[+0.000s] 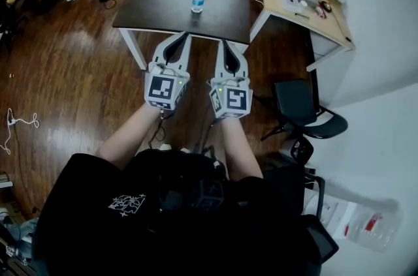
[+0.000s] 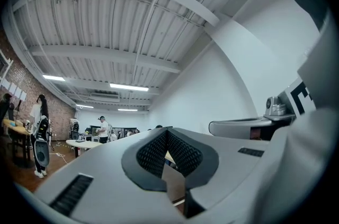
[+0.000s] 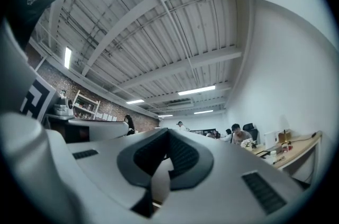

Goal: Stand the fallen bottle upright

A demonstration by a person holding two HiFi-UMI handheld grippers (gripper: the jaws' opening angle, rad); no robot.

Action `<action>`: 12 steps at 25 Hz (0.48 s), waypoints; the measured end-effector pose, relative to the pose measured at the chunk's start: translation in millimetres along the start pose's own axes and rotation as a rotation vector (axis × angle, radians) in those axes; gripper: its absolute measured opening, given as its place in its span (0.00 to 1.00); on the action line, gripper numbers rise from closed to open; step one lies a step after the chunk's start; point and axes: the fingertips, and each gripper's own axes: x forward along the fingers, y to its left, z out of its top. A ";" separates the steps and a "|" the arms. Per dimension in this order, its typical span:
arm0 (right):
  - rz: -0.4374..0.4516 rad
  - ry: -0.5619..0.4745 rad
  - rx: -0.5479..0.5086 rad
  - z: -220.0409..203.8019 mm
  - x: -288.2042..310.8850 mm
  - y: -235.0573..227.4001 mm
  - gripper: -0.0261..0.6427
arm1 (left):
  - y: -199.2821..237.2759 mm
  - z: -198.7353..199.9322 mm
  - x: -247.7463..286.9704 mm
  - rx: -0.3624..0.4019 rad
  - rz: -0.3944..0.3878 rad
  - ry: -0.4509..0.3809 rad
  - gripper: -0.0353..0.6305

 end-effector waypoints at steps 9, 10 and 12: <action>-0.002 0.004 -0.009 8.4 -9.1 27.9 0.07 | 0.9 11.1 -20.4 -0.001 -0.024 -0.012 0.04; -0.005 0.005 -0.012 8.6 -9.6 29.2 0.07 | 1.6 11.4 -21.8 -0.003 -0.024 -0.011 0.04; -0.010 0.003 -0.015 9.6 -11.0 32.0 0.07 | 4.2 12.0 -24.7 -0.009 -0.023 -0.010 0.04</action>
